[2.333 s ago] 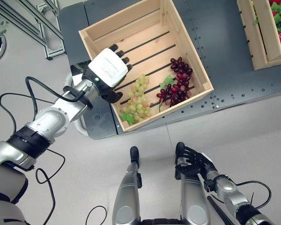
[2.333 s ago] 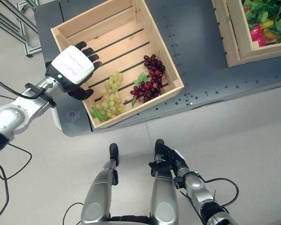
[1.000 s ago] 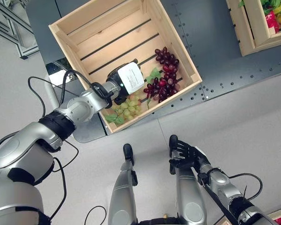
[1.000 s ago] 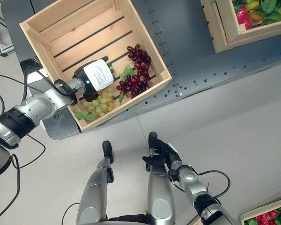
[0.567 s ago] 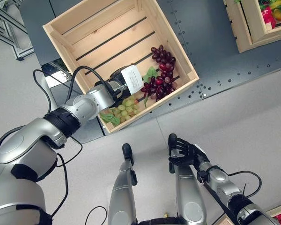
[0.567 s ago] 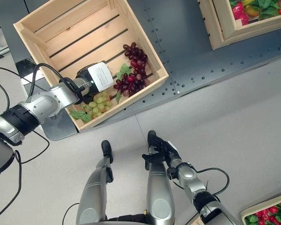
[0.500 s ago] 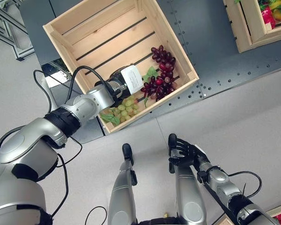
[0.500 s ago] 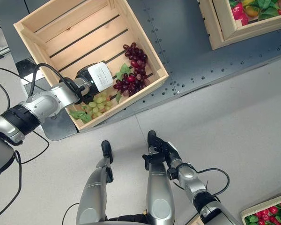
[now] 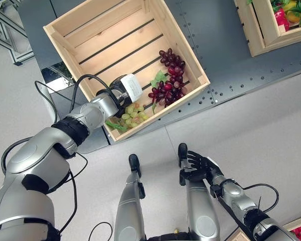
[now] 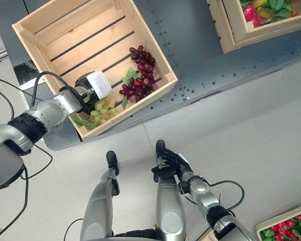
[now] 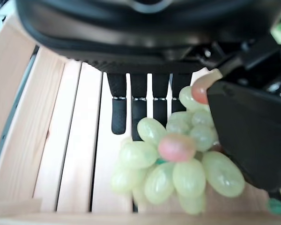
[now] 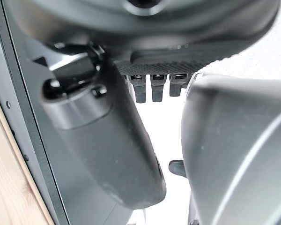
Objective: Pick up the fruits from the basket on one side to the basket on the other side
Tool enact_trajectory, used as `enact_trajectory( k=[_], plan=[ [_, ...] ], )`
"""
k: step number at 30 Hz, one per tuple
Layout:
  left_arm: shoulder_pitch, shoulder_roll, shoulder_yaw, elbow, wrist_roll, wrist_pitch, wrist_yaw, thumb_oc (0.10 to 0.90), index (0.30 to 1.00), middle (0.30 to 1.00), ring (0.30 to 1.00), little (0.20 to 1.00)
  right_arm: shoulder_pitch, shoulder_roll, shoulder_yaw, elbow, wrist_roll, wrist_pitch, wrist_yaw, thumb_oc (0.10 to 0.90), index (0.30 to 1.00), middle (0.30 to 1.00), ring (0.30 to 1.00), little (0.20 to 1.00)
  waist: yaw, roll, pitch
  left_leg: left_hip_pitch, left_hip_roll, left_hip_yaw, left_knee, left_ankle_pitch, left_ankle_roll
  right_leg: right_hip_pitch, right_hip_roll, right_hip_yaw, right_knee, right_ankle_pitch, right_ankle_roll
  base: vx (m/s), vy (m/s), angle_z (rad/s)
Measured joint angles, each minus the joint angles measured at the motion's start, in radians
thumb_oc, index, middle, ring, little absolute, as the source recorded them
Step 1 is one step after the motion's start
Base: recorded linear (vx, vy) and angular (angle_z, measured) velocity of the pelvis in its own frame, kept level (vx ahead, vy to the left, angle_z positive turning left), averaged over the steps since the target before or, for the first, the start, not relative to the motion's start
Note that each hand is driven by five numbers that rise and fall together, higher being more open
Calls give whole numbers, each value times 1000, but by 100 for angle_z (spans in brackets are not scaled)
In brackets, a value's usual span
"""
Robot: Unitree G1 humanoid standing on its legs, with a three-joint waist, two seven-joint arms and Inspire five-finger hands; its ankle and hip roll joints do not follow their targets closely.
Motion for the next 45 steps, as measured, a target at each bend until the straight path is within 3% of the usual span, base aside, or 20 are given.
enact_trajectory(
  k=[7, 14, 20, 25, 30, 36, 42, 45],
  plan=[
    [30, 8, 1, -6, -37, 56, 50, 400, 300, 300, 300, 300, 0, 4, 0, 0, 0, -4, -5, 800, 900, 900, 900, 900, 13, -1, 1, 35, 0, -1, -4, 0, 0, 37, -1, -5, -2, -1, -1, -2, 0, 0],
    [96, 136, 33, -180, -122, 103, 243, 400, 300, 300, 300, 300, 31, 0, -7, -6, 0, -26, -24, 800, 900, 900, 900, 900, 51, 0, 1, 105, 3, -4, -28, 5, -3, 114, 3, -15, -38, 6, 1, 0, 0, 0],
    [273, 230, 243, -359, -198, 130, 458, 400, 300, 300, 300, 300, 99, 3, -43, -65, 0, -35, -37, 800, 900, 900, 900, 900, 75, 9, 2, 190, 2, -24, -108, 29, -2, 213, 4, -46, -113, 19, 8, 29, -10, 11],
    [390, 277, 373, -491, -195, 128, 534, 400, 300, 300, 300, 300, 147, -1, -88, -208, -2, -41, -67, 800, 900, 900, 900, 900, 104, 21, 1, 237, -1, -35, -149, 34, 1, 278, 3, -68, -172, 28, 16, 37, -10, 10],
    [510, 291, 499, -554, -191, 123, 591, 400, 300, 300, 300, 300, 167, -7, -102, -390, -10, -42, -74, 800, 900, 900, 900, 900, 103, 24, -1, 309, -5, -43, -197, 36, 4, 374, 2, -90, -246, 39, 26, 46, -6, 9],
    [651, 291, 633, -605, -170, 118, 698, 400, 300, 300, 300, 300, 254, -62, -188, -581, 0, 27, -73, 800, 900, 900, 900, 900, 101, 25, -2, 385, -7, -50, -240, 36, 4, 465, 5, -99, -314, 51, 34, 49, -19, 5],
    [779, 269, 705, -654, -95, 72, 808, 400, 300, 300, 300, 300, 307, -50, -301, -780, 147, 84, -25, 800, 900, 900, 900, 900, 96, 24, -4, 466, 0, -33, -269, 34, 4, 550, 16, -96, -360, 62, 33, 153, 7, -5],
    [929, 259, 770, -733, -61, 22, 864, 400, 300, 300, 300, 300, 347, -40, -378, -939, 245, 96, 36, 800, 900, 900, 900, 900, 92, 28, -74, 490, 6, -18, -270, 13, 2, 579, 24, -87, -388, 61, 33, 39, 26, -9]
  ],
)
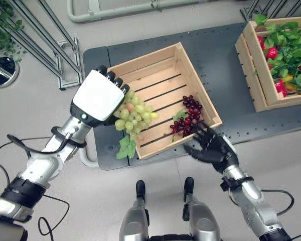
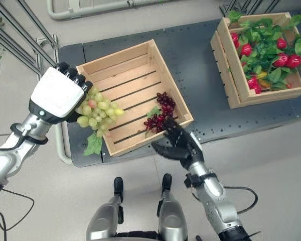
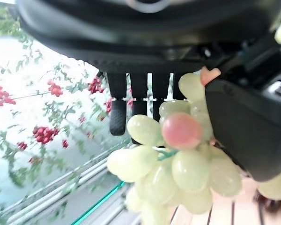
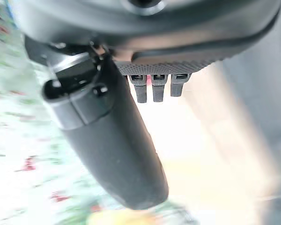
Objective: Pick up the fruits from the basket on one side to the basket on the other side
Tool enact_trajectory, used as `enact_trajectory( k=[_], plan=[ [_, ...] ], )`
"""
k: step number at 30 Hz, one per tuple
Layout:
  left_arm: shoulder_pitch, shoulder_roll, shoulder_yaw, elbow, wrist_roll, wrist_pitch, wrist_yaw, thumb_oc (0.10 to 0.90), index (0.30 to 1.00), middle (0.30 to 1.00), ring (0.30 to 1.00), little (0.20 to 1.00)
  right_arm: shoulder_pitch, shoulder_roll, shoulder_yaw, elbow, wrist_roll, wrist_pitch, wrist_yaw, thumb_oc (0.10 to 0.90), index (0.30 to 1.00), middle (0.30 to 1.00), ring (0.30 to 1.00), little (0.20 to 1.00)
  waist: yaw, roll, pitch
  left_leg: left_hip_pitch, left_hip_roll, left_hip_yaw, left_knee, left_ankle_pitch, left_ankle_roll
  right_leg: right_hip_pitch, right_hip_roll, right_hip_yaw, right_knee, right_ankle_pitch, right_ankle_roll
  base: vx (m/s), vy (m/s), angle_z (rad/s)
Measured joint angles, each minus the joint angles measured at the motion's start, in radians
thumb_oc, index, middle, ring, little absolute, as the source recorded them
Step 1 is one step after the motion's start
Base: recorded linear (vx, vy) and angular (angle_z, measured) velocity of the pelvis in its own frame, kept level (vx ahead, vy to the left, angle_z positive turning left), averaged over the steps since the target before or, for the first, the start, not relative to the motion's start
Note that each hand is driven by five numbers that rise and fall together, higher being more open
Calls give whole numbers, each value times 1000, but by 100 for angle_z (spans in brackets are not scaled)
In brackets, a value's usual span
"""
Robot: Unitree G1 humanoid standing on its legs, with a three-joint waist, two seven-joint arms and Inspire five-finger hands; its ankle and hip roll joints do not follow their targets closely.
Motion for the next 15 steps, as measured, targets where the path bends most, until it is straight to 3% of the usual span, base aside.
enact_trajectory(
  k=[5, 9, 15],
  plan=[
    [-11, -1, -26, 4, 57, -23, 60, 400, 300, 300, 300, 300, -86, -2, -18, -21, 162, 40, 42, 800, 900, 900, 900, 900, -3, 0, -132, -7, -1, 14, 0, -1, -1, -15, -1, 14, 0, 1, 1, -76, 23, -8],
    [-135, -13, -140, 14, 102, -24, 62, 400, 300, 300, 300, 300, -139, -4, 48, 5, 218, 89, 35, 800, 900, 900, 900, 900, 6, 16, -183, 3, -4, 17, 0, 0, -1, -6, -6, 18, 0, 4, 3, 32, -14, -4],
    [-153, -36, -150, -25, 112, -70, 55, 400, 300, 300, 300, 300, -140, -21, 111, 5, 263, 140, 18, 800, 900, 900, 900, 900, 7, 39, -235, 29, -2, 17, 0, -2, 1, 20, -3, 18, 0, 4, 3, 64, -40, 0]
  ],
)
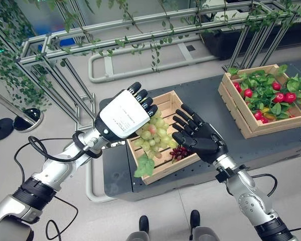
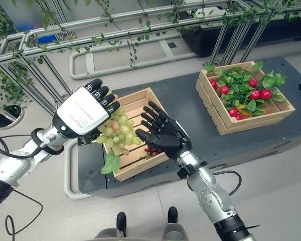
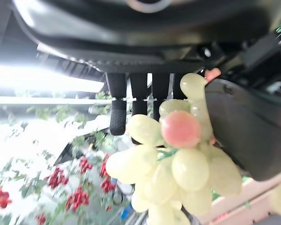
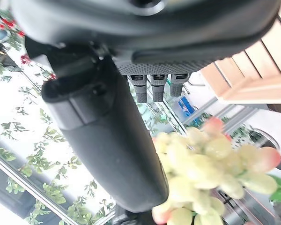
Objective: Pick up the fruits from the basket on one side to the basket on the other side
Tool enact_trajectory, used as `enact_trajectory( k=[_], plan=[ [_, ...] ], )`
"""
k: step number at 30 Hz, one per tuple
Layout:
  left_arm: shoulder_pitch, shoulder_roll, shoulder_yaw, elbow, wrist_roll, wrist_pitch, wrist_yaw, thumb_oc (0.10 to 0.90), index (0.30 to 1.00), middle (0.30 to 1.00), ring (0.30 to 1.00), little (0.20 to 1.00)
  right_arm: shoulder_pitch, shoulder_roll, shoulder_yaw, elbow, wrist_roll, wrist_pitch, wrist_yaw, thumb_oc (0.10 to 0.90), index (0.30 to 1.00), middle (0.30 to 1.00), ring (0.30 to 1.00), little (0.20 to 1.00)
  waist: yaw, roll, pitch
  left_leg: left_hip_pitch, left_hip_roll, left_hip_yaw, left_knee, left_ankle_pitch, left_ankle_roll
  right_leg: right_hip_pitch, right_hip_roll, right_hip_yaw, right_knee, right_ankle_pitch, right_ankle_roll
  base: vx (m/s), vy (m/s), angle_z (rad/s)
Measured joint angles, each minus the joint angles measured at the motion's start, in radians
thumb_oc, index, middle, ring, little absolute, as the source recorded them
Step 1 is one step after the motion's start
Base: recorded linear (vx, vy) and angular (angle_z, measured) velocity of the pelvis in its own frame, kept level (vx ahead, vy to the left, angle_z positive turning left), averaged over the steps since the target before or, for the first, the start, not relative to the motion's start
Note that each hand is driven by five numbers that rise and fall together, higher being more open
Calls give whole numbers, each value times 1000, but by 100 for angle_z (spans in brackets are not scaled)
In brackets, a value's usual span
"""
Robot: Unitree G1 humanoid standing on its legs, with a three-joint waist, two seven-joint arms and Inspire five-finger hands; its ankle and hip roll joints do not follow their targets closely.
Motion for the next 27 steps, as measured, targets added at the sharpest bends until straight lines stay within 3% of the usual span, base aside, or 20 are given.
enact_trajectory(
  k=[7, 12, 18, 27],
  plan=[
    [2, 0, 0, 0, 11, -33, -3, 400, 300, 300, 300, 300, 4, -6, 15, 0, 74, 58, -2, 800, 900, 900, 900, 900, 1, -3, -53, 13, 1, 0, -1, -1, 0, 11, -1, 2, 0, -1, -1, 46, -21, -1],
    [1, -2, 0, -2, 52, -48, -18, 400, 300, 300, 300, 300, 2, -26, 70, 0, 71, 139, -2, 800, 900, 900, 900, 900, 2, -9, -93, 17, 1, 0, 0, -1, 1, 16, -1, 2, 0, -1, -1, 45, -19, 0],
    [0, 16, -1, -3, 70, -74, -58, 400, 300, 300, 300, 300, -2, -71, 68, 0, 71, 145, -9, 800, 900, 900, 900, 900, 3, -20, -108, 20, 2, 0, -1, -1, 1, 19, -2, 2, 0, -1, -1, 26, -19, 0],
    [0, 21, 0, -4, 69, -90, -85, 400, 300, 300, 300, 300, -1, -75, 24, 0, 51, 144, -62, 800, 900, 900, 900, 900, 2, -27, -113, 19, 2, 2, -6, -2, 2, 18, -3, 2, 0, -1, -1, 0, 0, 0]
  ],
)
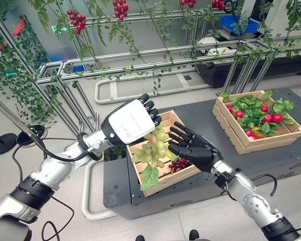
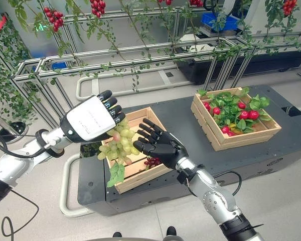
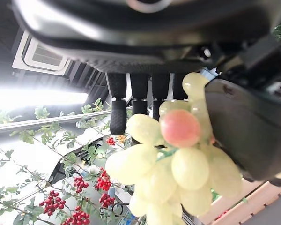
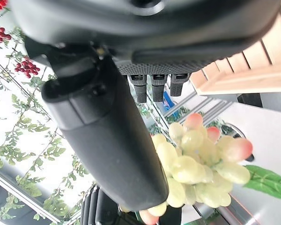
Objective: Pick up the fruits from the basket on one side to the basket on the other side
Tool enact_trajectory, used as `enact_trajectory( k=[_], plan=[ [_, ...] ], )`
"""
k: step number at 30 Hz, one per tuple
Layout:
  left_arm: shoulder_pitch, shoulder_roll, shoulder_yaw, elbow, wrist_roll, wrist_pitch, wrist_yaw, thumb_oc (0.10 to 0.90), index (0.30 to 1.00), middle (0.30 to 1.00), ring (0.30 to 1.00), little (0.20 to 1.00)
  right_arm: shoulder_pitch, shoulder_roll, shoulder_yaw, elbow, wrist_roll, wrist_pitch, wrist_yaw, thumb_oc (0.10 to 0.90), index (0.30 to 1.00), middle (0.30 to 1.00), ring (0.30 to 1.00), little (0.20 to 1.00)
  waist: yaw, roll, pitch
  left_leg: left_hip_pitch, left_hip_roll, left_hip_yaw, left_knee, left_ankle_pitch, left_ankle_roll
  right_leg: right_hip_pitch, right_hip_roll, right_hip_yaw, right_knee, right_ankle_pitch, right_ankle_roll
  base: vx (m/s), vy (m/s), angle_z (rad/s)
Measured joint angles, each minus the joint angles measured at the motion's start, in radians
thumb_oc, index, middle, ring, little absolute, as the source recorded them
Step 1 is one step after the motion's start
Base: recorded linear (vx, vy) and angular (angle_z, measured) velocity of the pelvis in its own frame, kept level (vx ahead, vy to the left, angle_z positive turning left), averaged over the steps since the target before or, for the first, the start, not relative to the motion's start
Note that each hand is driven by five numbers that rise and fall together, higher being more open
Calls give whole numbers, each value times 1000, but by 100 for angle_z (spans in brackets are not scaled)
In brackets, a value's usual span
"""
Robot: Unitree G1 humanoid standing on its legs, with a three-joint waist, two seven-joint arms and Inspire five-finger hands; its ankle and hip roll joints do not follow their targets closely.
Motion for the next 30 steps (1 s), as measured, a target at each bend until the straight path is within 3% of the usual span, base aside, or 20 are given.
enact_trajectory(
  k=[4, 11, 16, 30],
  plan=[
    [0, 8, 1, 0, 0, -10, -11, 400, 300, 300, 300, 300, 0, 0, -81, 0, 0, -10, -16, 800, 900, 900, 900, 900, 0, 0, 0, 0, 0, 1, 0, 0, 0, -1, 0, 0, 0, 0, 0, 0, 0, 0],
    [0, 8, 1, -1, 0, -17, -15, 400, 300, 300, 300, 300, 0, 0, -95, -1, -27, -13, 5, 800, 900, 900, 900, 900, -1, -5, -5, -1, 0, 2, 0, 0, 0, -5, 1, 6, 0, 0, 0, 1, 0, -1],
    [0, -5, 1, -18, 0, -17, -27, 400, 300, 300, 300, 300, -3, -3, -22, -1, -138, -6, 47, 800, 900, 900, 900, 900, 1, -13, -16, -2, 1, 2, 2, 0, 0, -6, 0, 6, 0, 0, 0, 0, 0, 0],
    [0, -35, 1, -93, 0, -18, -42, 400, 300, 300, 300, 300, -4, 21, 119, 0, -180, -4, 48, 800, 900, 900, 900, 900, 9, -11, -57, -2, 1, 1, 1, -1, 1, -6, 0, 6, 0, 0, 0, 0, 0, 0]
  ],
)
